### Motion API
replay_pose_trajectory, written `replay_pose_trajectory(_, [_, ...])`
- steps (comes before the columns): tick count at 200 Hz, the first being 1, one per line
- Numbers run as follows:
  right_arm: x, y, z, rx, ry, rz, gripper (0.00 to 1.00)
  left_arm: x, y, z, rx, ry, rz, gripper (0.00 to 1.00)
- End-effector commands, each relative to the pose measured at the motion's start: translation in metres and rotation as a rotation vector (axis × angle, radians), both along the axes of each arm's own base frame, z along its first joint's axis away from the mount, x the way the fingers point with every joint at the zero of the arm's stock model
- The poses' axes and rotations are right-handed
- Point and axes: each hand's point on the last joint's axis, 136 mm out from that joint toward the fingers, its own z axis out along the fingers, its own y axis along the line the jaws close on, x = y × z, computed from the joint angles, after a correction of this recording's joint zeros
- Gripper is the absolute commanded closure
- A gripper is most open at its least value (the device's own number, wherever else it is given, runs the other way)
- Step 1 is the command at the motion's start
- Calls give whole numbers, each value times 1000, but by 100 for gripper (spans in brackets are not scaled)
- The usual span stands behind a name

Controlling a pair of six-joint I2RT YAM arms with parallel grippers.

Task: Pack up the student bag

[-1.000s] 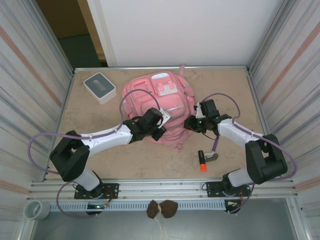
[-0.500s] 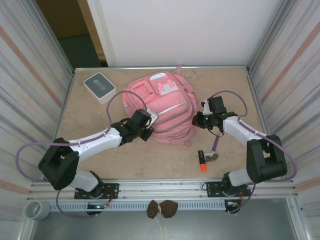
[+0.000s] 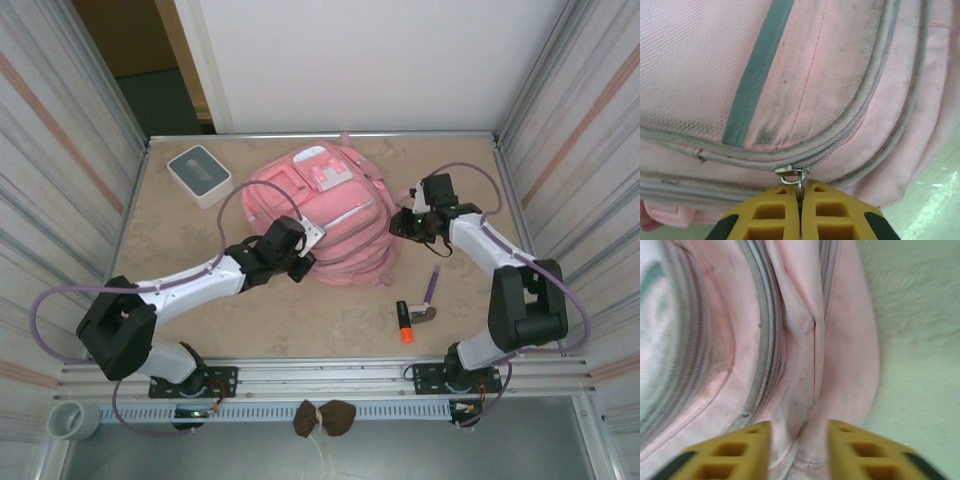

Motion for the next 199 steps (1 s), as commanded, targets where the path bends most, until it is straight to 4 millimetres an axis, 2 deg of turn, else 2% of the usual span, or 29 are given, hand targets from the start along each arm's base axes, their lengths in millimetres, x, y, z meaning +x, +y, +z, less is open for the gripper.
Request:
replay_pose_trajectory(1, [-10, 3, 36, 59, -89, -13, 54, -6, -27, 19, -71, -10, -73, 100])
replay_pose_trajectory(18, [-18, 30, 45, 201, -100, 23, 44, -8, -31, 17, -66, -7, -80, 100])
replay_pose_trajectory(36, [-24, 61, 47, 291, -88, 66, 32, -8, -31, 15, -62, -6, -80, 100])
replay_pose_trajectory(48, [-24, 76, 43, 301, -79, 79, 30, -7, -30, 14, -55, -10, -76, 100])
replay_pose_trajectory(75, [-14, 96, 30, 313, -52, 71, 31, -7, -28, 12, -40, -12, -72, 100])
replay_pose_trajectory(94, [-6, 103, 21, 309, -30, 68, 39, -6, -25, 10, -27, -14, -60, 100])
replay_pose_trajectory(105, [-3, 101, 13, 289, -9, 52, 52, -5, -20, 8, -13, -22, -44, 100])
replay_pose_trajectory(124, [-1, 89, 5, 253, -8, 20, 82, -2, -6, 8, 38, -53, -13, 100])
replay_pose_trajectory(143, [-1, 79, 5, 252, -17, 3, 96, 8, 20, 5, 94, -85, 53, 100])
replay_pose_trajectory(154, [-3, 78, 7, 254, -19, 11, 100, 16, 37, 3, 107, -90, 106, 100])
replay_pose_trajectory(173, [-7, 86, 13, 274, -26, 61, 100, 35, 65, -2, 96, -76, 213, 100])
replay_pose_trajectory(192, [-13, 102, 16, 282, -26, 121, 98, 47, 77, -4, 104, -59, 257, 100])
replay_pose_trajectory(199, [-15, 108, 17, 291, -24, 141, 95, 49, 77, -3, 115, -60, 258, 95])
